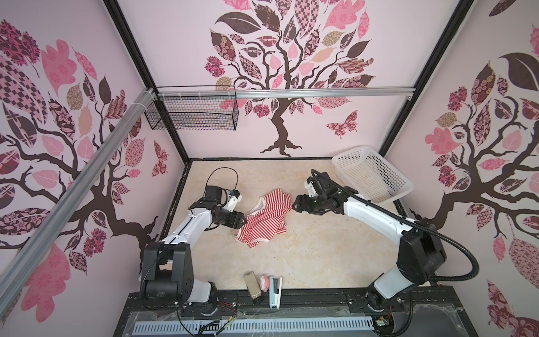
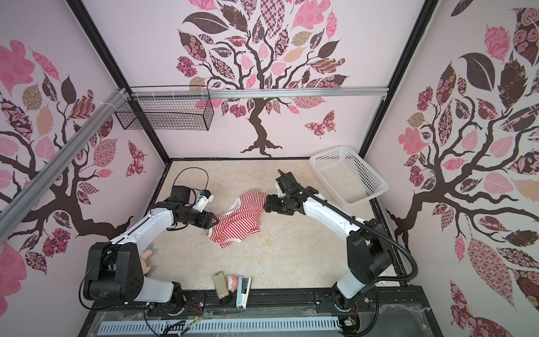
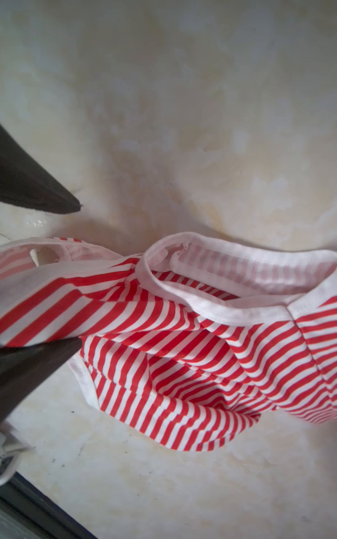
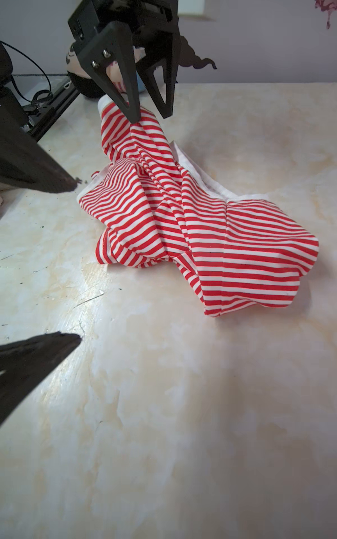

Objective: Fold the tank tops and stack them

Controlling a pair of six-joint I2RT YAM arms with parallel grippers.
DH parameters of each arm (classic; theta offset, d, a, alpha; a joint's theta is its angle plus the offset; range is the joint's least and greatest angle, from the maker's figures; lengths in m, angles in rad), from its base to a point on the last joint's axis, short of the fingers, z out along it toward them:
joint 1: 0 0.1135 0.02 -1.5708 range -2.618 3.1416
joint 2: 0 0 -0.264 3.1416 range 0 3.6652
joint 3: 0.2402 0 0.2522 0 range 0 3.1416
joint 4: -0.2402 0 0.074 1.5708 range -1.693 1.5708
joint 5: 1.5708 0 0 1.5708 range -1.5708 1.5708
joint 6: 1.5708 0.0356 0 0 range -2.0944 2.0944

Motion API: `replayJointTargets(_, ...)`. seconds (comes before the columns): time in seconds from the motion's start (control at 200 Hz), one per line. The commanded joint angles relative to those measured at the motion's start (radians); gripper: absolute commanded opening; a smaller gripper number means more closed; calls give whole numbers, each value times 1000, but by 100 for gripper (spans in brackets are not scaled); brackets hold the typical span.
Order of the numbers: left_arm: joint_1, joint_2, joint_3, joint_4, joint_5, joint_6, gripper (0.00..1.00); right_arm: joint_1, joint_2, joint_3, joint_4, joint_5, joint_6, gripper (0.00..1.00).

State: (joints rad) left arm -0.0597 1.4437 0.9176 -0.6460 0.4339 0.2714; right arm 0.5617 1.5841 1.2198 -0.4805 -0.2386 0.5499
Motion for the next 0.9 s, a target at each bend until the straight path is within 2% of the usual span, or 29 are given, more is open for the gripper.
replayJointTargets(0.0,-2,13,58,-30,45,12,52,4,-30,17,-16,18,-7,77)
replayJointTargets(0.05,0,14,76,-36,37,14,41,4,-34,20,-20,24,-11,76)
replayJointTargets(0.195,15,-33,119,-1,-22,-14,0,4,-39,20,-20,23,-15,75)
replayJointTargets(0.41,98,-105,178,110,-33,-93,0,4,-35,13,-14,25,-14,75)
replayJointTargets(0.675,182,41,329,206,-108,-132,0,4,-20,-7,19,-7,8,75)
replayJointTargets(0.821,193,185,470,216,-205,-121,0,9,-5,-19,37,-31,19,75)
replayJointTargets(0.886,193,282,563,171,-327,-120,0,17,4,-22,41,-33,25,75)
replayJointTargets(0.896,193,300,581,160,-353,-123,3,19,6,-22,42,-34,26,76)
